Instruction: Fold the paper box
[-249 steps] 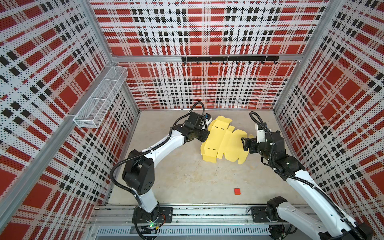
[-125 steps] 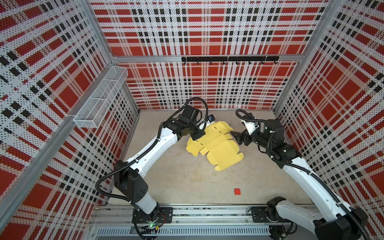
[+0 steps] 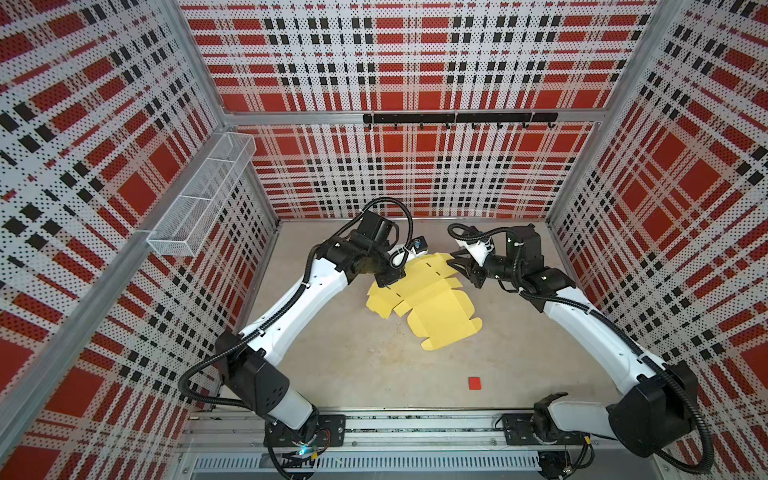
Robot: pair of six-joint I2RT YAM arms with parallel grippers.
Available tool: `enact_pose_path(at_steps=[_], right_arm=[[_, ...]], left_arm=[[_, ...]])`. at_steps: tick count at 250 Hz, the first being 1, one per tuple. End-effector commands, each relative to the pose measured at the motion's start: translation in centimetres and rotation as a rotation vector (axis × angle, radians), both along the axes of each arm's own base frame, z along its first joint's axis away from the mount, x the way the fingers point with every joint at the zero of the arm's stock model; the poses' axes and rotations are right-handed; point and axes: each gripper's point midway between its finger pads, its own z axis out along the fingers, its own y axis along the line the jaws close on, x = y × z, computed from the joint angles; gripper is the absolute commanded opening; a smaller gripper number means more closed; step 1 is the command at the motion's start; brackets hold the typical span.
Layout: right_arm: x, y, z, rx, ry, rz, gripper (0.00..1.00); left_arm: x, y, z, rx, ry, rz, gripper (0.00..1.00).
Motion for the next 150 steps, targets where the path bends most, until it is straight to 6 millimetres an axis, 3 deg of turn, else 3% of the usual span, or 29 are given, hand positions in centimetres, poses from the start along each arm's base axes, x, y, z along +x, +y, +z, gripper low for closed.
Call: enact_pose_path(at_steps=[1,9,47,81,121,150], right_arm=[[-0.6,1.0,1.9,0.03,-0.06,0.098,0.02],[-0.9,1.0,1.7,0.024,-0.062,0.117,0.0],[-1.5,0.8,1.4,0.034,-0.032,0.162,0.0],[-2.6,1.3,2.1,0.063,-0.029,0.234,0.0],[-2.0,1.7,1.9,0.082,0.001,0.24,0.0],[-2.0,2.0,2.2,0.11,-0.01,0.262,0.0]], left_arm=[[-0.8,0.3,2.7,-0.08,-0.001,0.01,0.0],[-0.9,0.6,2.8,-0.097,0.012,0.02,0.0],[-0.8,2.1,2.0,-0.148,0.07,0.077,0.25],[-1.1,3.4,1.1,-0.167,0.101,0.089,0.28],[-2.1,2.5,0.5,-0.196,0.15,0.055,0.3],[-1.6,2.7,-0.1,-0.214,0.164,0.079,0.3]])
